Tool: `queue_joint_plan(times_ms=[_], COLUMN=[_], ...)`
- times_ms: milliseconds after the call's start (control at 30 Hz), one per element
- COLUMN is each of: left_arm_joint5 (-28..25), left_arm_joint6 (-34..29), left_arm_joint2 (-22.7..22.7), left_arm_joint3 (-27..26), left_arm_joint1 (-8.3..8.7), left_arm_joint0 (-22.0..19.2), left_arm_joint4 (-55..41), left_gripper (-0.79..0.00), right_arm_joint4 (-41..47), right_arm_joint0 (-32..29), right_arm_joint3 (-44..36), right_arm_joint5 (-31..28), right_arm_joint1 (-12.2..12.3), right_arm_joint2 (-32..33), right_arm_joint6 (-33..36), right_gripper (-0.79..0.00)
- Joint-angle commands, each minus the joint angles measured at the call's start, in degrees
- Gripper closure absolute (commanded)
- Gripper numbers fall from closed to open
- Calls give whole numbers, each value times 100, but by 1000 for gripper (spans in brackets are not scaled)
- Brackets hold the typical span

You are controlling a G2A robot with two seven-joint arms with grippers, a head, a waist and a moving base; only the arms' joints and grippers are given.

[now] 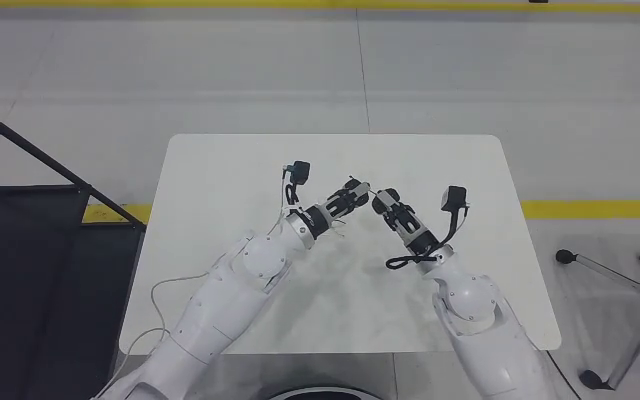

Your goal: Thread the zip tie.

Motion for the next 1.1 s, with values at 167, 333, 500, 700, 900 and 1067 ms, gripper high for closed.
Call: queue_joint_plan(times_ms=[167,333,500,700,900,1067], left_arm_joint5=[0,-7,3,-3,4,8], left_arm_joint6=[2,-6,-36,-84,-98,-79], left_arm_joint2=[-40,-71,-94,-117,-146,-177], left_arm_joint3=[-33,-60,-83,-96,-106,-131], left_arm_joint1=[-26,-39,-53,-70,-87,-99], left_arm_joint0=[37,74,111,139,164,196], left_arm_joint4=[48,88,120,144,164,202], left_gripper=[-215,-129,-126,-126,-142,-142], right_arm_joint4=[-24,-44,-65,-88,-109,-117], right_arm_joint0=[-32,-49,-70,-89,-120,-149], right_arm_joint3=[-7,-15,-40,-61,-71,-85], right_arm_joint5=[15,11,14,21,14,8], right_arm_joint1=[-12,-21,-30,-40,-49,-56], right_arm_joint2=[24,30,36,45,64,83], right_arm_joint6=[21,37,49,64,55,52], right_gripper=[0,0,0,0,0,0])
